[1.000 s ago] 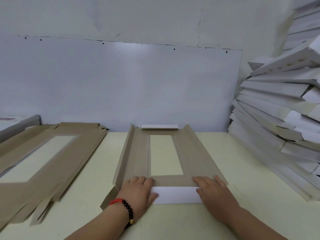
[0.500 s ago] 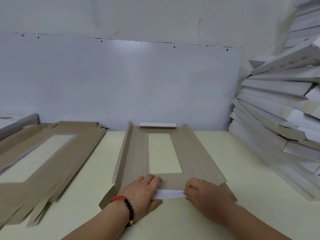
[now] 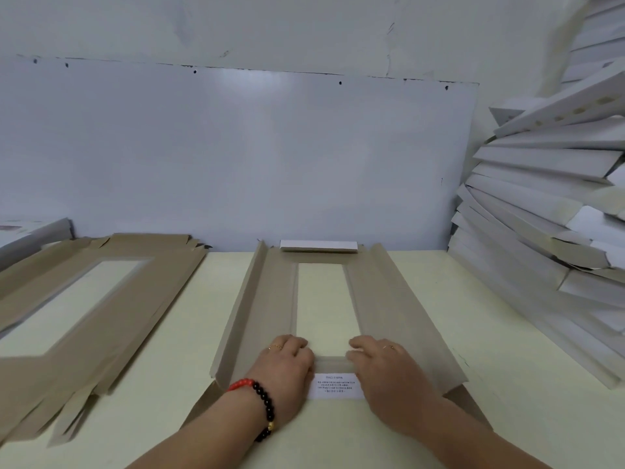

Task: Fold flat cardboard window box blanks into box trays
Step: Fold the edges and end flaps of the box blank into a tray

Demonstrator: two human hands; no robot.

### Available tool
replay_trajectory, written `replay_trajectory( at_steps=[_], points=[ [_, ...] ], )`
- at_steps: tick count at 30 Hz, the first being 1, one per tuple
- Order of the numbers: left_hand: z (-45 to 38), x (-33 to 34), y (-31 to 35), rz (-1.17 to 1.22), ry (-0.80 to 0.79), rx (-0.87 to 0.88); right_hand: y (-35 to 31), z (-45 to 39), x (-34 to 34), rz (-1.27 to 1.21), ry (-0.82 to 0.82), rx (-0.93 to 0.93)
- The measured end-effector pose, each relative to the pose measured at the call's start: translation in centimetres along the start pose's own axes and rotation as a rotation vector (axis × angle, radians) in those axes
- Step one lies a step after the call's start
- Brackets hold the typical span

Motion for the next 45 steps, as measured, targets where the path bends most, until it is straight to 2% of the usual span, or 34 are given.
replay_trajectory(
  at_steps=[2, 5, 10, 21, 28, 31, 33, 36, 38, 40, 43, 45],
  points=[
    [-0.2, 1.0, 0.9, 0.028, -0.011, -0.011, -2.0, -0.2, -0.4, -0.048, 0.013, -0.012],
    [-0.5, 2.3, 1.0, 0.024, -0.111, -0.101, -4.4, -0.4, 2.3, -0.145, -0.235, -0.055],
    [0.0, 2.5, -0.6, -0.081, -0.203, -0.201, -3.7, -0.1, 3.4, -0.034, -0.407, -0.093],
    [1.1, 1.2, -3.5, -0.186, -0.255, -0.362, 5.2, 2.2, 6.3, 0.007, -0.595, 0.145],
    [1.6, -0.1, -3.4, -0.221, -0.2, -0.456, 7.0, 3.0, 6.0, 0.008, -0.55, 0.265],
    [1.8, -0.9, -1.8, -0.24, -0.113, -0.402, 6.6, 3.1, 5.3, -0.058, -0.483, 0.283],
    [2.2, -1.4, -1.3, -0.177, -0.068, -0.343, 6.7, 3.1, 4.1, -0.198, -0.412, 0.299],
    [2.6, -2.3, -1.2, -0.037, -0.077, -0.27, 7.1, 3.4, 1.5, -0.564, -0.262, 0.388],
    [2.9, -2.9, -0.7, 0.098, -0.056, -0.188, 6.9, 3.8, 0.6, -0.616, -0.209, 0.367],
    [3.4, -3.5, -0.2, 0.193, -0.037, -0.155, 6.3, 4.2, 0.8, -0.632, -0.227, 0.319],
    [4.0, -3.1, 0.3, 0.141, -0.052, -0.134, 5.3, 4.6, 1.2, -0.62, -0.323, 0.249],
    [4.2, -2.9, 0.6, 0.15, -0.049, -0.13, 5.0, 4.6, 1.1, -0.569, -0.331, 0.224]
  ],
)
Point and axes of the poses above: each hand's wrist, its own z-axis away from the middle knuckle, its own x-axis out of the palm, y = z × x, the point moved 7 cm from there along -z, towards the middle knuckle, and after that the axes turned 15 degrees about z, right-handed, at the moved point
